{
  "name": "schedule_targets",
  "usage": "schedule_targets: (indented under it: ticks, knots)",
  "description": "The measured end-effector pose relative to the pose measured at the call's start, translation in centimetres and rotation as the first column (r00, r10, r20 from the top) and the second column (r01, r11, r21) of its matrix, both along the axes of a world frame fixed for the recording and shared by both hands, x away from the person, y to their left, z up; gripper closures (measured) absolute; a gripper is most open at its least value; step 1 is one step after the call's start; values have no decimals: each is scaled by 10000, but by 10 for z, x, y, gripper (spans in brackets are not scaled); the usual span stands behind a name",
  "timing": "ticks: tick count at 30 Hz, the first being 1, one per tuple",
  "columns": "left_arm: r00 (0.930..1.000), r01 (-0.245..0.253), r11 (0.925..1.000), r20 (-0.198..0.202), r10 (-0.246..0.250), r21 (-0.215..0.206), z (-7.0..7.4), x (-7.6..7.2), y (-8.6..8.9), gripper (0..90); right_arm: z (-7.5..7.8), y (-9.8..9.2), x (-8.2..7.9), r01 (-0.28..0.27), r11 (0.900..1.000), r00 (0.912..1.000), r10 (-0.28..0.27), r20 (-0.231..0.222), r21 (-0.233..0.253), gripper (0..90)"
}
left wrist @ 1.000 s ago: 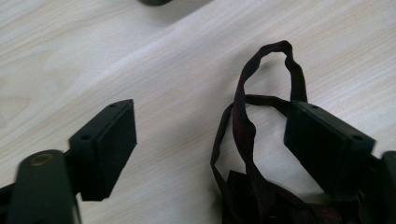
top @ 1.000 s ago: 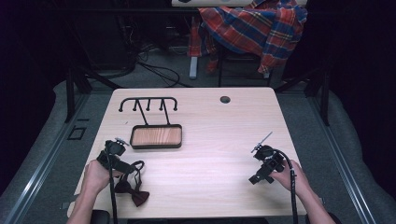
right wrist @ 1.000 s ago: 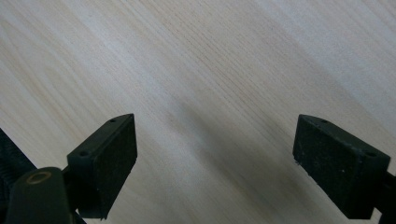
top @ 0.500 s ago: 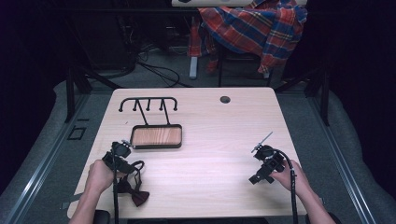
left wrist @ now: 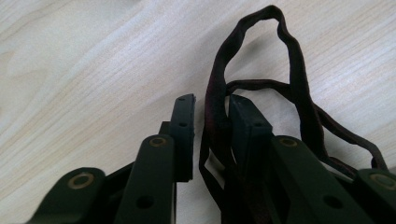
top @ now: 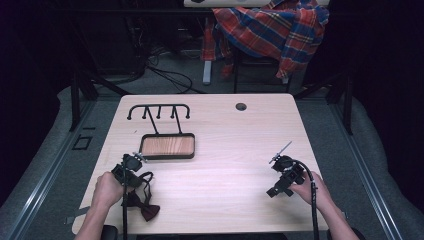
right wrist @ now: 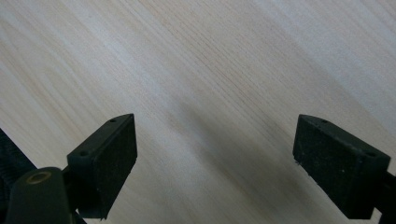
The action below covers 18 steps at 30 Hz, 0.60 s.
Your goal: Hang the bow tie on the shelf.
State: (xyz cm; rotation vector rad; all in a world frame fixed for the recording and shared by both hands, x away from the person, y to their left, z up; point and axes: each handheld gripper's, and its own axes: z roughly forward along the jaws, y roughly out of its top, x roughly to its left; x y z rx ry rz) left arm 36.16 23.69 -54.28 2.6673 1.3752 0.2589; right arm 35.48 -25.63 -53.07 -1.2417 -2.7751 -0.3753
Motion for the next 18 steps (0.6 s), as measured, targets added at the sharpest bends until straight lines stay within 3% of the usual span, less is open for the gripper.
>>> schedule_targets:
  ticks: [18]
  knots:
    - [9995,319,9986,28,-321,419,-4,-2,-4,878,0,0,0,-18,10000,10000,18,-2,-9,134]
